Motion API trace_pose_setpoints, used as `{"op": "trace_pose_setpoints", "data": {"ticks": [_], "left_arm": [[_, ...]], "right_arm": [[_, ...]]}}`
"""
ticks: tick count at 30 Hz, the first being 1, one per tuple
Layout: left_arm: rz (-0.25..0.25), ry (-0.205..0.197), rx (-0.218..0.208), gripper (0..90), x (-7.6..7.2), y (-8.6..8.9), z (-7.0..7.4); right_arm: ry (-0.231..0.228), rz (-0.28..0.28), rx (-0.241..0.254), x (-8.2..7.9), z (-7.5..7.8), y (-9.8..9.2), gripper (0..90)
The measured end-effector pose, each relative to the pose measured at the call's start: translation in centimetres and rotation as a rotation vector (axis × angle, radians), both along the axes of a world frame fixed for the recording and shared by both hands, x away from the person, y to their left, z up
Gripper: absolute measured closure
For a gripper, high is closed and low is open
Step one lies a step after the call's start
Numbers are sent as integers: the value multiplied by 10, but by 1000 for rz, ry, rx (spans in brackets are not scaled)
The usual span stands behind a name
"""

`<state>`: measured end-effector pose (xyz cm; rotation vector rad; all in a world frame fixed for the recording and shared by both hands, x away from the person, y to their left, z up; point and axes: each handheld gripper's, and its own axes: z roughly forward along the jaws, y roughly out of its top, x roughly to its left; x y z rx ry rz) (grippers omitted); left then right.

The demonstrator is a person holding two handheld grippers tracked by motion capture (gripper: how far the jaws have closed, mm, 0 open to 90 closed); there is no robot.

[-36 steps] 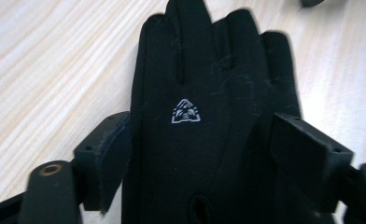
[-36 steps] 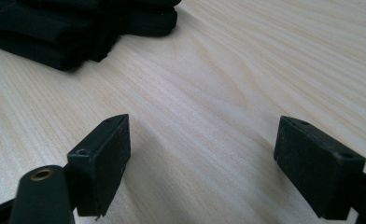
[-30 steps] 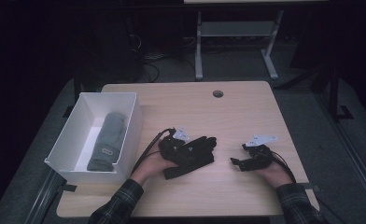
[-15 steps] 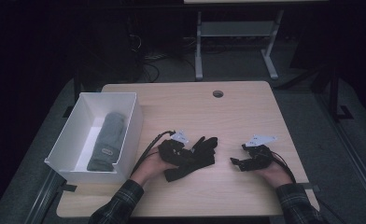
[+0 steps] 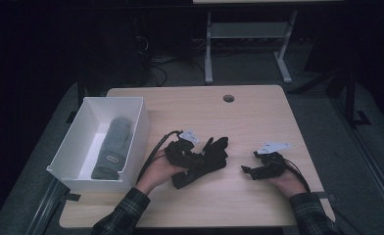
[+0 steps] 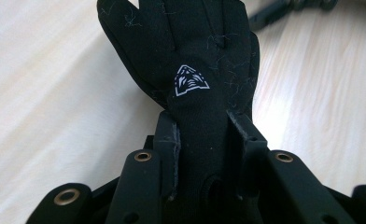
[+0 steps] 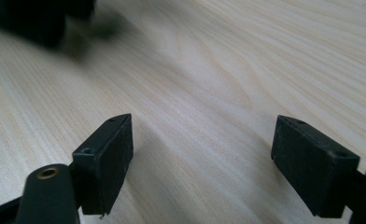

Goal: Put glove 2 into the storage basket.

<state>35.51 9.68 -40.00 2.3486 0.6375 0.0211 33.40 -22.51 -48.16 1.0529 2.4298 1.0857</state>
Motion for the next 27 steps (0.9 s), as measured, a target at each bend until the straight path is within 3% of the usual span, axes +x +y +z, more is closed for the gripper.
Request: {"op": "trace_pose_setpoints", "data": {"ticks": [6, 11, 20, 27], "left_arm": [[62, -52, -19, 676, 2, 13, 48], [94, -73, -24, 676, 6, 28, 79], [174, -109, -55, 675, 11, 69, 116], [292, -143, -61, 675, 14, 113, 130]], "right_arm": [[2, 1, 0, 0, 0, 0, 189], [5, 1, 2, 0, 0, 0, 188], [2, 2, 0, 0, 0, 0, 187], [2, 3, 0, 0, 0, 0, 186]]}}
